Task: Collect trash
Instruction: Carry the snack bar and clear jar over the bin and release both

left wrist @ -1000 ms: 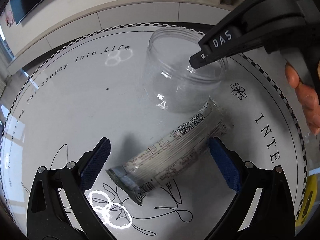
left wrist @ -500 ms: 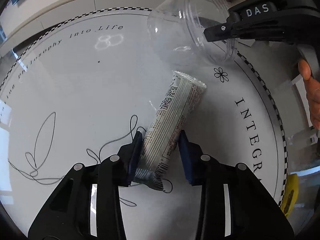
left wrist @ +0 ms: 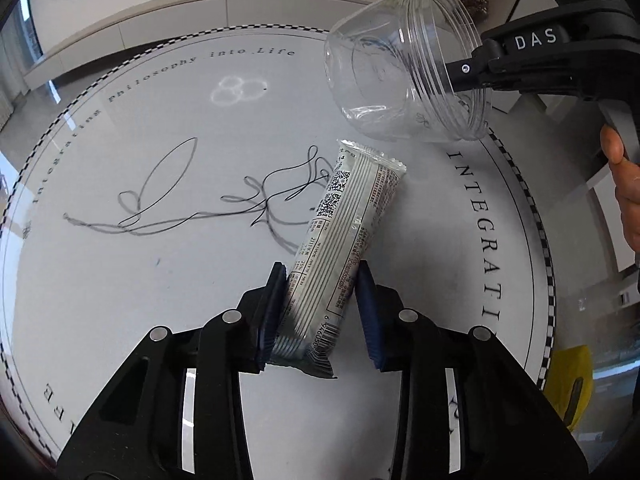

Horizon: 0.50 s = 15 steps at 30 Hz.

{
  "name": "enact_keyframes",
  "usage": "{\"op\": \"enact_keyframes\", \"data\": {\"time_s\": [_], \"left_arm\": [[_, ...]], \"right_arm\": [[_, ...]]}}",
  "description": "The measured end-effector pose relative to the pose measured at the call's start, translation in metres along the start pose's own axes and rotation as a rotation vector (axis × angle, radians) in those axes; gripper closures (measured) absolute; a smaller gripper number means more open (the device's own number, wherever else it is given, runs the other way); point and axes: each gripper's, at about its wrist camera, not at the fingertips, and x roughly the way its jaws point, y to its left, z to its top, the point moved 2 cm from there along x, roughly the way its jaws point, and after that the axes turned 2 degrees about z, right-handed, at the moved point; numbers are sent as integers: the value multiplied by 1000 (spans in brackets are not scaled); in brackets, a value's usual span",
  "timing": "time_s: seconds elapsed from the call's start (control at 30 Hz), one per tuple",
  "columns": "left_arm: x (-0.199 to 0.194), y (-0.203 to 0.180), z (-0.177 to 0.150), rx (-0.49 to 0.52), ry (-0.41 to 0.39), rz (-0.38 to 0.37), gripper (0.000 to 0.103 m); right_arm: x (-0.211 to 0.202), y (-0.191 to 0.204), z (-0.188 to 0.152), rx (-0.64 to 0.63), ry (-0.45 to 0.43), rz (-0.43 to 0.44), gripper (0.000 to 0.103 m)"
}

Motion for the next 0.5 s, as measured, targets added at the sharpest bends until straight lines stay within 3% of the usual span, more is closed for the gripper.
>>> {"op": "enact_keyframes", "data": {"time_s": [0.5], "left_arm": [[-116, 82, -139, -188, -85, 202, 68]], "right_arm": [[-8, 184, -78, -248, 51, 141, 99]]}}
